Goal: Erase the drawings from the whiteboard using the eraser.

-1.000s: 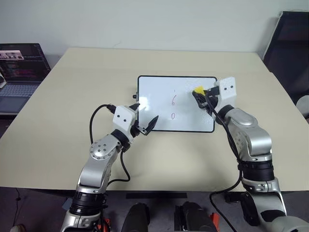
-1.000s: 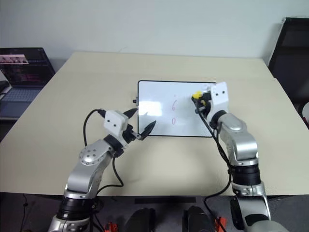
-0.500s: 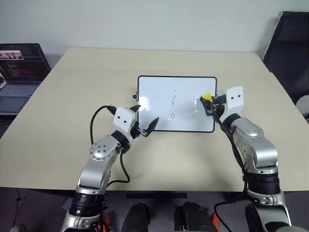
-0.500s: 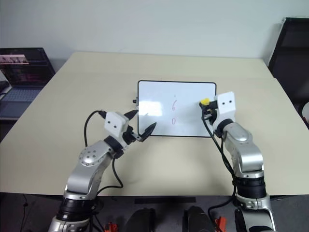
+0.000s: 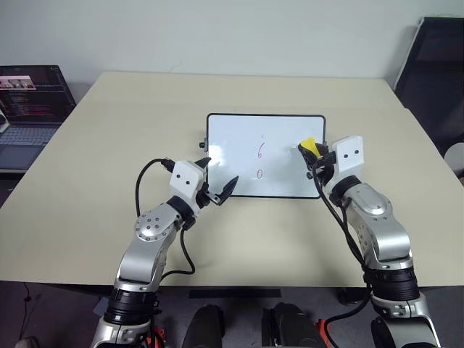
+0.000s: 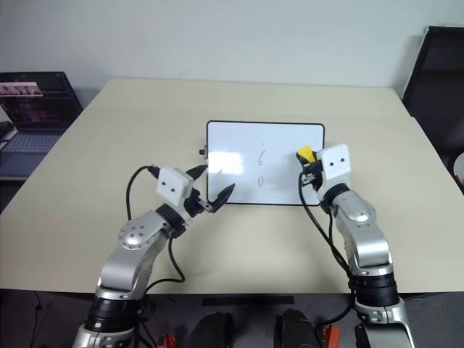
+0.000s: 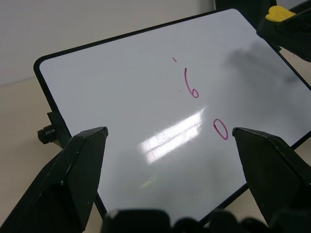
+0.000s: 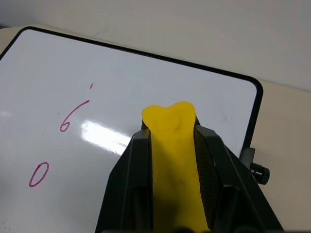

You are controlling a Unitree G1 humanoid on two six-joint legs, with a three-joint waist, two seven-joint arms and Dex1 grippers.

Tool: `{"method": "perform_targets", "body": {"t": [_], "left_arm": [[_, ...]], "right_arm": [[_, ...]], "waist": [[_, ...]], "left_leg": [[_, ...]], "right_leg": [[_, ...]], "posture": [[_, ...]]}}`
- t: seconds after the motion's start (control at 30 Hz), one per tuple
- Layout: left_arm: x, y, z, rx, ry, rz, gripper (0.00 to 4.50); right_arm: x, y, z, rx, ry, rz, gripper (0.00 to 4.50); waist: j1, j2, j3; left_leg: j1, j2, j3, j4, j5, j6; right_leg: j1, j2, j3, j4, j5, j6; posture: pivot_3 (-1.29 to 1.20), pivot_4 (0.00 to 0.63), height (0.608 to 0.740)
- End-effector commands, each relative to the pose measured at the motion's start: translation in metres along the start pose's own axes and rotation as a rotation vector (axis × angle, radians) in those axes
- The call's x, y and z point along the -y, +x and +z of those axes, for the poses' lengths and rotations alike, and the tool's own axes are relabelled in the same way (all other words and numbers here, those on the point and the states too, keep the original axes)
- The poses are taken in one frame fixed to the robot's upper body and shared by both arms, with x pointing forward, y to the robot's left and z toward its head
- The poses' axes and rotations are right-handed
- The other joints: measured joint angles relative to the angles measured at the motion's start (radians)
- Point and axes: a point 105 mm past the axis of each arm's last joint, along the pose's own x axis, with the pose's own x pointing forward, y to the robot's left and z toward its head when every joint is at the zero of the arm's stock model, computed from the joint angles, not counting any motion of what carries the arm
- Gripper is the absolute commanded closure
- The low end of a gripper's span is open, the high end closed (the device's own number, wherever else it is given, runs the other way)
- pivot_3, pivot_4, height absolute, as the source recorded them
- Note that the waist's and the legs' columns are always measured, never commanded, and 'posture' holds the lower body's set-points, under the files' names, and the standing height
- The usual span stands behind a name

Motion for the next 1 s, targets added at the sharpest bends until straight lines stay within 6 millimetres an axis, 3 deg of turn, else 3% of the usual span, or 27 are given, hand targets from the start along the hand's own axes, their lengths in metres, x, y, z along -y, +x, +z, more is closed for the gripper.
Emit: {"method": "perform_targets", "body": {"t": [0.03,0.27,0.7,1.0], "left_arm": [[0.000,0.000,0.014,0.054,0.013,0.002,0.00],[0.000,0.001,0.014,0.055,0.012,0.002,0.00],[-0.001,0.000,0.015,0.059,0.014,0.016,0.00],[0.001,-0.004,0.016,0.059,0.013,0.037,0.00]], "right_arm": [[0.000,-0.001,0.008,0.041,-0.021,0.003,3.63],[-0.010,0.011,0.011,0.033,-0.082,0.048,3.63],[-0.044,0.067,0.048,0.156,-0.192,0.188,3.63],[-0.056,0.083,0.047,0.176,-0.252,0.247,3.63]], "waist": [[0.000,0.000,0.000],[-0.001,0.000,0.000],[-0.001,0.000,0.000],[0.000,0.000,0.000]], "left_leg": [[0.000,0.000,0.000,0.000,0.000,0.000],[0.000,0.000,0.000,0.000,0.000,0.000],[0.000,0.000,0.000,0.000,0.000,0.000],[0.000,0.000,0.000,0.000,0.000,0.000]], "right_leg": [[0.000,0.000,0.000,0.000,0.000,0.000],[0.000,0.000,0.000,0.000,0.000,0.000],[0.000,0.000,0.000,0.000,0.000,0.000],[0.000,0.000,0.000,0.000,0.000,0.000]], "posture": [[0.00,0.150,0.740],[0.00,0.150,0.740],[0.00,0.150,0.740],[0.00,0.150,0.740]]}}
